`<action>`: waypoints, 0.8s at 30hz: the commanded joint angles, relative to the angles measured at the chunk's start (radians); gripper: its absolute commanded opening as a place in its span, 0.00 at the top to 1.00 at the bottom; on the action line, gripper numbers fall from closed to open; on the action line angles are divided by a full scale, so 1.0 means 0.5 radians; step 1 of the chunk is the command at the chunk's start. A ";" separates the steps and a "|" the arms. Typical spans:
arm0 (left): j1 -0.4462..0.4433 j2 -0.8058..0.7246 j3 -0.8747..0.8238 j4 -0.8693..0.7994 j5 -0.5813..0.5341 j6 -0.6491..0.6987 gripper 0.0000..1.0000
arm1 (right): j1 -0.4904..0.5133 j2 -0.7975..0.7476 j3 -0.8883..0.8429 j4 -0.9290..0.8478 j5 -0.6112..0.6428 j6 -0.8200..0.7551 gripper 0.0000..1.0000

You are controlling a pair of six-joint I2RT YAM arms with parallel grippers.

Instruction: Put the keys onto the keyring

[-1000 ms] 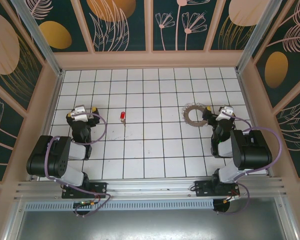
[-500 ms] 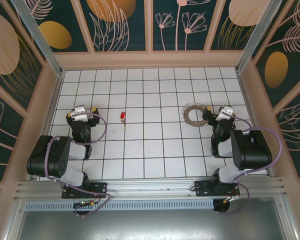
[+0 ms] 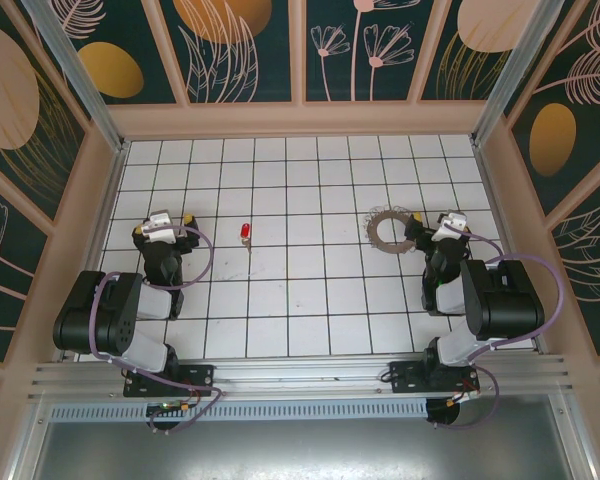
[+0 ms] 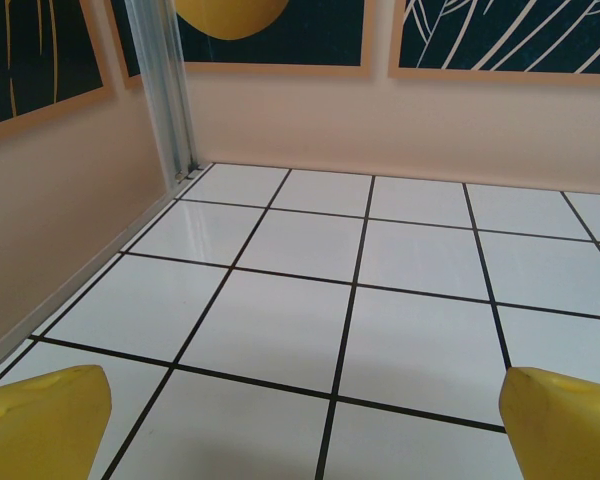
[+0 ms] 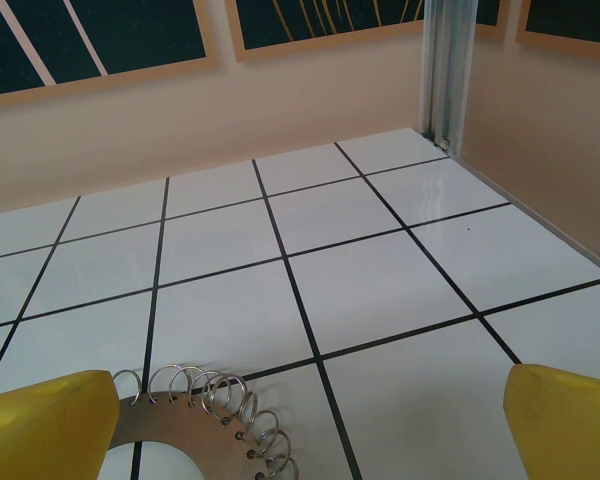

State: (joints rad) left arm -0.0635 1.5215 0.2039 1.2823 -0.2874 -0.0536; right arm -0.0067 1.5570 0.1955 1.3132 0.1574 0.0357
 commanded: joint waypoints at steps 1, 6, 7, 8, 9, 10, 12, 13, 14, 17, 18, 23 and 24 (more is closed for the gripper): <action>0.012 -0.002 0.018 0.080 0.030 -0.029 0.01 | 0.010 0.009 -0.006 0.110 0.054 0.021 0.01; 0.012 -0.003 0.018 0.080 0.029 -0.028 0.01 | 0.010 0.008 -0.006 0.111 0.054 0.021 0.01; 0.013 -0.002 0.019 0.080 0.030 -0.029 0.01 | 0.011 0.009 -0.007 0.112 0.056 0.022 0.01; 0.014 -0.003 0.019 0.078 0.029 -0.030 0.01 | 0.011 0.009 -0.007 0.110 0.055 0.023 0.01; 0.013 -0.003 0.018 0.079 0.029 -0.030 0.01 | 0.010 0.009 -0.005 0.112 0.053 0.022 0.01; 0.011 -0.002 0.019 0.077 0.029 -0.028 0.01 | 0.011 0.009 -0.005 0.111 0.055 0.021 0.01; 0.013 0.000 0.022 0.076 0.029 -0.029 0.01 | 0.010 0.009 -0.005 0.112 0.055 0.021 0.01; 0.013 0.000 0.019 0.075 0.029 -0.029 0.01 | 0.012 0.008 -0.005 0.111 0.056 0.021 0.01; 0.015 0.000 0.022 0.074 0.029 -0.028 0.01 | 0.010 0.008 -0.006 0.110 0.056 0.023 0.01; 0.013 0.001 0.021 0.074 0.029 -0.029 0.01 | 0.010 0.009 -0.004 0.107 0.055 0.022 0.01; 0.013 0.004 0.025 0.070 0.032 -0.028 0.01 | 0.010 0.009 -0.004 0.106 0.055 0.023 0.01; 0.037 0.003 0.043 0.031 0.081 -0.038 0.01 | 0.010 0.008 -0.001 0.100 0.055 0.024 0.01; 0.037 0.002 0.043 0.031 0.084 -0.037 0.01 | 0.009 0.009 0.003 0.094 0.052 0.028 0.01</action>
State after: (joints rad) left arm -0.0551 1.5215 0.2062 1.2812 -0.2684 -0.0563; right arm -0.0067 1.5570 0.1955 1.3132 0.1574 0.0357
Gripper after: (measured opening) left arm 0.988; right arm 0.990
